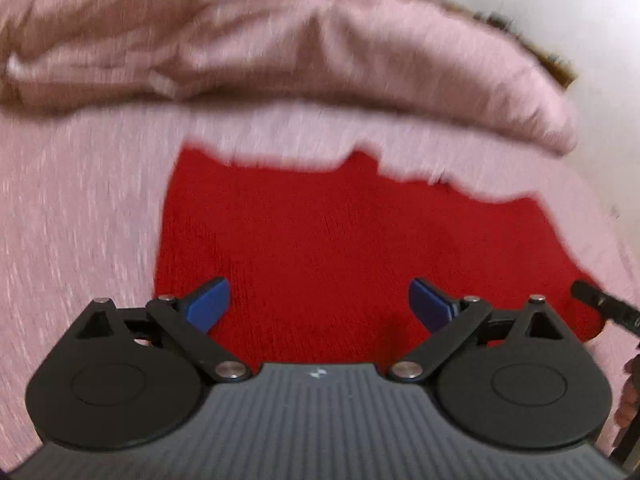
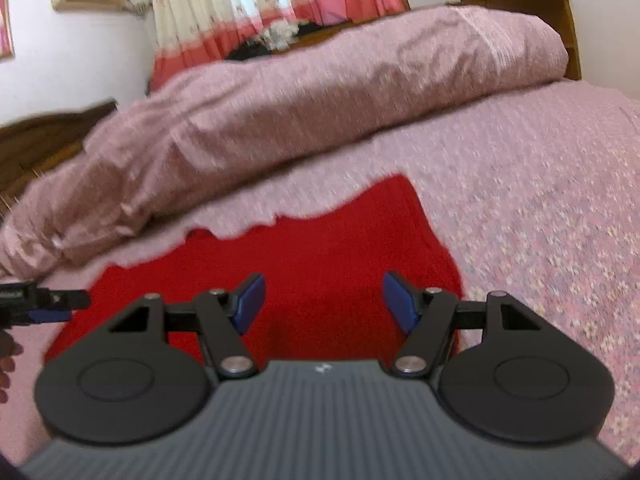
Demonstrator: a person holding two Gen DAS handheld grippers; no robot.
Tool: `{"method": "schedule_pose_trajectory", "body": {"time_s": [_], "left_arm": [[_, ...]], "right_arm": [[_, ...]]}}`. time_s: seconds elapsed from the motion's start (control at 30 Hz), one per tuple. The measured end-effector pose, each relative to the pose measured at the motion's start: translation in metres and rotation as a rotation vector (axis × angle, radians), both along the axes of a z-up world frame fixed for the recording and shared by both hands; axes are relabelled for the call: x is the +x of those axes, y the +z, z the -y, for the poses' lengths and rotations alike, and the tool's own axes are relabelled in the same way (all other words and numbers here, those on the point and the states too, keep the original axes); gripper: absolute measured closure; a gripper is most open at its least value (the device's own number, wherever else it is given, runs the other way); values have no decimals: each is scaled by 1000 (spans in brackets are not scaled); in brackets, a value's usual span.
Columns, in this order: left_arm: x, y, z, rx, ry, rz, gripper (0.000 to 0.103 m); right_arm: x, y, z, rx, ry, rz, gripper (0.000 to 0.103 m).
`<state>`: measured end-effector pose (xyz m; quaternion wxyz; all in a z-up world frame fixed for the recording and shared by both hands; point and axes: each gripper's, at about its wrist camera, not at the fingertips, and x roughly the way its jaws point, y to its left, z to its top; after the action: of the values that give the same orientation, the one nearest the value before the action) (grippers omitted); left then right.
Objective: Fold small clothes
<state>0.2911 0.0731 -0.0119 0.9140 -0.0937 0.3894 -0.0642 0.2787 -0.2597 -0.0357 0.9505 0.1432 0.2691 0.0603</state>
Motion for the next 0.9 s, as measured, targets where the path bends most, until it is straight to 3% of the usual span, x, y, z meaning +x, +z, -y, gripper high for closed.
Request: {"method": "schedule_pose_trajectory", "body": {"time_s": [0.1, 0.17, 0.47, 0.53, 0.57, 0.77, 0.9], "left_arm": [[-7, -13, 21, 153, -53, 57, 2], [-11, -13, 30, 190, -44, 65, 1], [-50, 7, 18, 84, 69, 86, 0], [-64, 7, 13, 36, 101, 87, 0], [-70, 6, 13, 27, 113, 87, 0], [-83, 1, 15, 14, 133, 70, 0], [-84, -4, 10, -24, 164, 43, 0]], "right_arm": [[3, -9, 3, 0, -23, -14, 36], [0, -6, 5, 19, -32, -12, 36], [-47, 0, 25, 214, -144, 52, 36], [-56, -4, 28, 239, -170, 40, 32], [-59, -6, 28, 248, -194, 32, 25], [-52, -30, 30, 334, -248, -55, 24], [-44, -34, 27, 372, -255, -34, 24]]}}
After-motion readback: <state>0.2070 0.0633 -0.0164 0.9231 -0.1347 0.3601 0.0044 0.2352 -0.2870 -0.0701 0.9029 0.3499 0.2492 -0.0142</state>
